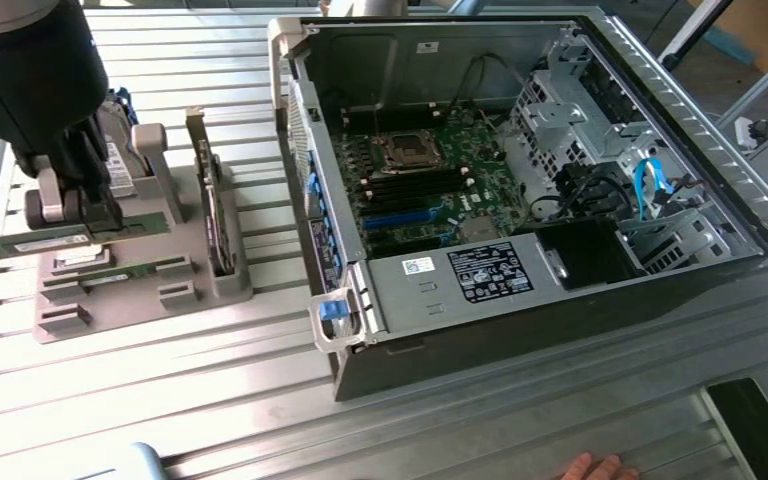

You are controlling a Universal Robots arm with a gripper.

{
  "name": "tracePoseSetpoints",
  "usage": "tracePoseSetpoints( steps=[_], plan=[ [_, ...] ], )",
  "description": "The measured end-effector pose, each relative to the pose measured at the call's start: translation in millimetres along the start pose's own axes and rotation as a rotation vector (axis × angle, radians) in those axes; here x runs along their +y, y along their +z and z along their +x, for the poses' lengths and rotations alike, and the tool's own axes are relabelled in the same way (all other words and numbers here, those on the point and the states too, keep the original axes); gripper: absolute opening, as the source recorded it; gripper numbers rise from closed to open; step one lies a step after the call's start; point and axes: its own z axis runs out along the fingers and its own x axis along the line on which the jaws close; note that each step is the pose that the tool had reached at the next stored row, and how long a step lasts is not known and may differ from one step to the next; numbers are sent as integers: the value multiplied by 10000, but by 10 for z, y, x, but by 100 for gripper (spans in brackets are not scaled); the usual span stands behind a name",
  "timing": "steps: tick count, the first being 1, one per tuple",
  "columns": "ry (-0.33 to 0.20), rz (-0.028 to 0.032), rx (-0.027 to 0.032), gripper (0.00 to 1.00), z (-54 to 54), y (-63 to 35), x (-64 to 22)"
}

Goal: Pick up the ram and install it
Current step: 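Pick up the ram and move it above insertion slot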

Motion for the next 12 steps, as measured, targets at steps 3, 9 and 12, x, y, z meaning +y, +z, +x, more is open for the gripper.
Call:
tracePoseSetpoints(
  steps=[3,9,12],
  plan=[
    [7,0,0,12,1,-35,0],
    [27,-1,0,12,3,-114,-2],
    [38,-1,-1,12,4,-150,-3]
  ],
)
